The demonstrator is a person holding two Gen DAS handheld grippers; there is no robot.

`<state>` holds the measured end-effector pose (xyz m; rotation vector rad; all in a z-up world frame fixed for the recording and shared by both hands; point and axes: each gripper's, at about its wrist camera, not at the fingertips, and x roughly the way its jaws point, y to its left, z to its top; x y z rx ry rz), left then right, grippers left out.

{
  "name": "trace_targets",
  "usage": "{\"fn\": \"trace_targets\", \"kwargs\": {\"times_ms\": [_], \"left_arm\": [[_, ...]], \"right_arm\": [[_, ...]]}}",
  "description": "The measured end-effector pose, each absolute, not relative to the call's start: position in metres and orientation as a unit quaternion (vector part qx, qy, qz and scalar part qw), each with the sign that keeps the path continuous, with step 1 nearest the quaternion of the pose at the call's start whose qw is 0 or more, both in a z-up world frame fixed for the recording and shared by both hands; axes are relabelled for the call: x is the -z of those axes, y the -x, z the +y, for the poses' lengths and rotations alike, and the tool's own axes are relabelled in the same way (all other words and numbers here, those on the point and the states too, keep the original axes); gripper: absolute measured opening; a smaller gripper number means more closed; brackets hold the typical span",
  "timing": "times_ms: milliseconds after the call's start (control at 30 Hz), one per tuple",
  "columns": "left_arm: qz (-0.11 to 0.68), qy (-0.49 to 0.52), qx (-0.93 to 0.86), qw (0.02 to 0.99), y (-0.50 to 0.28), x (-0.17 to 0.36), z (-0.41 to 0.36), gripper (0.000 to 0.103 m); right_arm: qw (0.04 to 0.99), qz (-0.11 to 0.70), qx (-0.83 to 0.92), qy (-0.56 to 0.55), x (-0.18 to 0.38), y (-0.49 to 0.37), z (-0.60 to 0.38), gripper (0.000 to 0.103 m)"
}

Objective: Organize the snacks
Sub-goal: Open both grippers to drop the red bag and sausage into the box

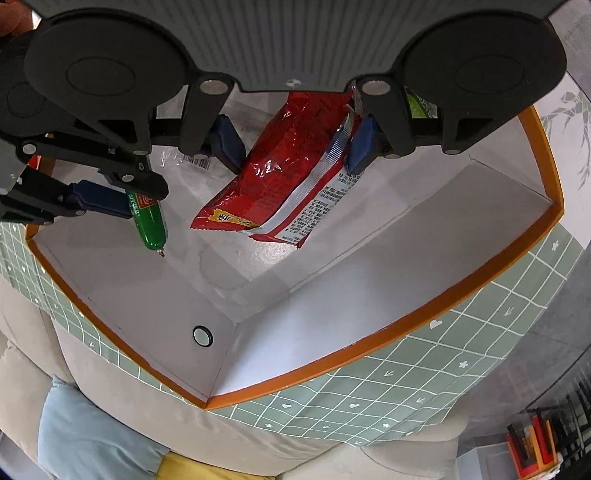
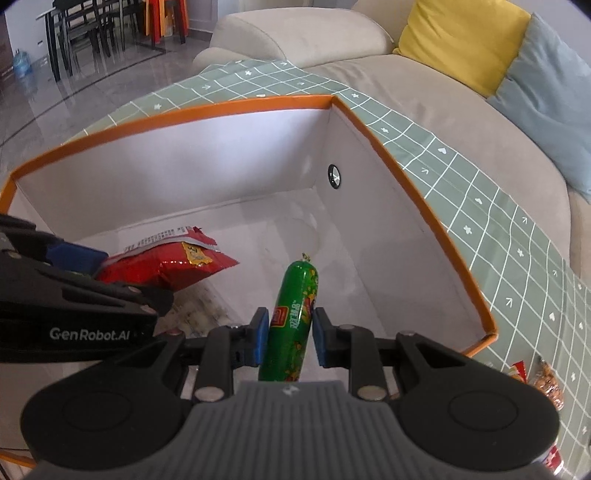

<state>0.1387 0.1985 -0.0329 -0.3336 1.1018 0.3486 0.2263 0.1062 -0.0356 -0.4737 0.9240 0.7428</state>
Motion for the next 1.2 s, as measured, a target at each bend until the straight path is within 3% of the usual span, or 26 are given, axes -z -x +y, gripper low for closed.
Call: {"fn": "trace_targets", "kwargs": {"times_ms": [300,600,667,800,867,1200], "left_arm": [[0.501,0.169,-0.165,0.833,-0.133,0.03,0.201,0.075],[0.455,0.188,-0.163,0.855,-0.121,0.011,0.199,0.082],[0.449,0.188,-0.164,0.858,-0.12,0.005,0.197,0.082],[0.43,0.178,-0.167,0.869,-0.113,-0.01,0.188,0.082],[0.42,0.17,-0.168,0.876,-0.109,-0.018,0.181,0.082],[0.382,0.128,-0.12,0.907,-0.092,-0.041,0.13,0.082]], "right_arm": [[0.812,0.41,-0.346,0.227,0.025,-0.219,0.102,0.027],[0.834,0.387,-0.338,0.201,-0.001,-0.214,0.078,0.047],[0.84,0.38,-0.336,0.193,-0.01,-0.212,0.071,0.058],[0.853,0.363,-0.331,0.178,-0.027,-0.205,0.054,0.06],[0.861,0.356,-0.325,0.163,-0.035,-0.2,0.043,0.068],[0.89,0.333,-0.299,0.086,-0.054,-0.165,-0.03,0.07]]}}
